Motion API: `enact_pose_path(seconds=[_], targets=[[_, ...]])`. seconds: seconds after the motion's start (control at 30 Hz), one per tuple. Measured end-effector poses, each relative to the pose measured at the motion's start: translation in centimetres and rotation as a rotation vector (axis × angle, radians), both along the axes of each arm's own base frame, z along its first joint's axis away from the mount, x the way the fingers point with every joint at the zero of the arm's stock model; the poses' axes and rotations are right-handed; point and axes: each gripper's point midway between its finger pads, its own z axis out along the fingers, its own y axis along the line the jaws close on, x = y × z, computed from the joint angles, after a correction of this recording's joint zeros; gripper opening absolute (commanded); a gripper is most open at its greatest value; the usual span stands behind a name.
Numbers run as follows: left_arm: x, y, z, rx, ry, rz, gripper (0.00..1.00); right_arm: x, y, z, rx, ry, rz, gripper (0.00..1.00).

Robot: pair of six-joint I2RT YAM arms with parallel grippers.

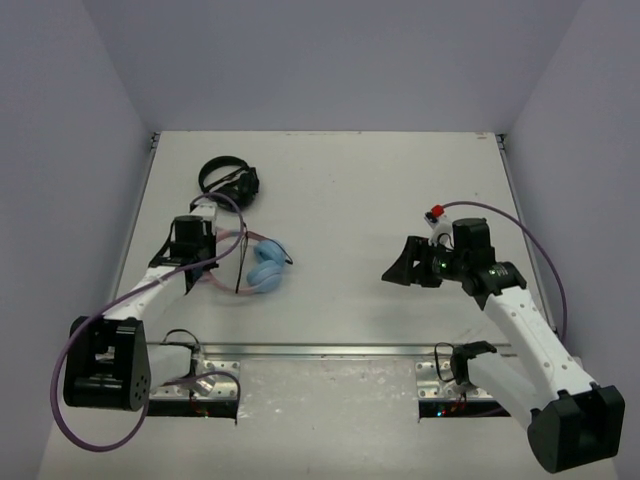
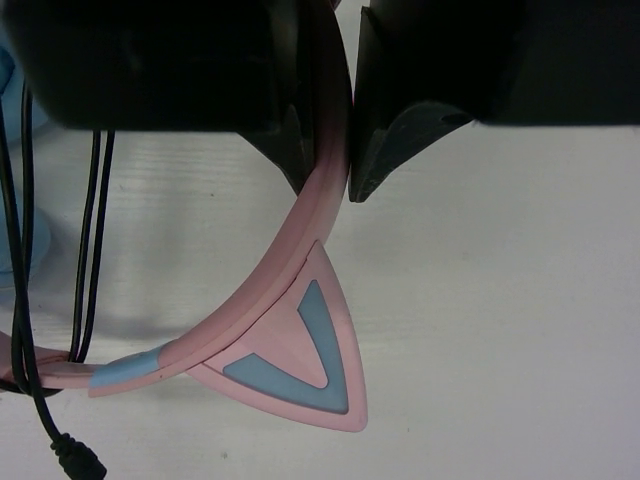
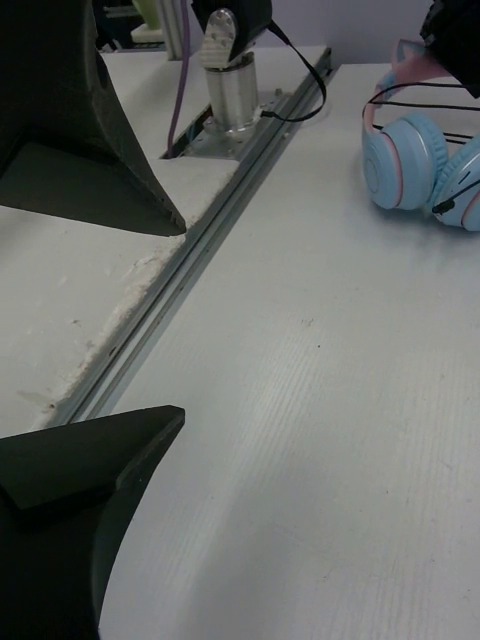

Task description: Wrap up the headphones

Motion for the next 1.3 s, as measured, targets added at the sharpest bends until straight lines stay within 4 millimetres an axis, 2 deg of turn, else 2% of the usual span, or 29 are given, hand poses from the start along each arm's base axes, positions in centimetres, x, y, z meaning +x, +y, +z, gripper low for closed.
enact_pose_path(seconds=[0.13, 0.3, 0.47, 0.63, 0.83, 1.03, 1.2, 1.3], targets=[[1.5, 0.6, 0.2, 0.09, -0.031, -0.09, 0.0, -0.5, 0.7, 0.3, 0.021, 0.001, 0.026, 0.7], [2.5, 1.8, -1.4, 0.145, 0.0, -0.171, 0.0, -1.4, 1.7, 0.7, 0.045, 0.008, 0.073, 0.7], [3.2, 2.6, -3.7, 0.106, 0.065, -0.229, 0.0, -2.0, 2.6, 1.2, 0.049, 0.007, 0.114, 0.7], [3.9, 2.8, -4.6, 0.028, 0.087, -0.322, 0.0, -2.6, 3.5, 1.9, 0.044, -0.007, 0.167, 0.7], [4.5, 4.5, -4.6, 0.03, 0.104, -0.365, 0.0, -3.5, 4.3, 1.6, 0.005, 0.008, 0.229, 0.7], [5.6, 8.0, -4.4, 0.044, 0.143, -0.338, 0.0, -3.8, 4.6, 1.2, -0.02, 0.002, 0.263, 0.7], [7.1, 8.8, -4.4, 0.051, 0.161, -0.369, 0.01, -3.9, 4.5, 1.1, -0.027, -0.008, 0.265, 0.7], [7.3, 8.9, -4.4, 0.057, 0.161, -0.375, 0.13, -4.1, 4.4, 0.9, -0.029, -0.007, 0.267, 0.7]])
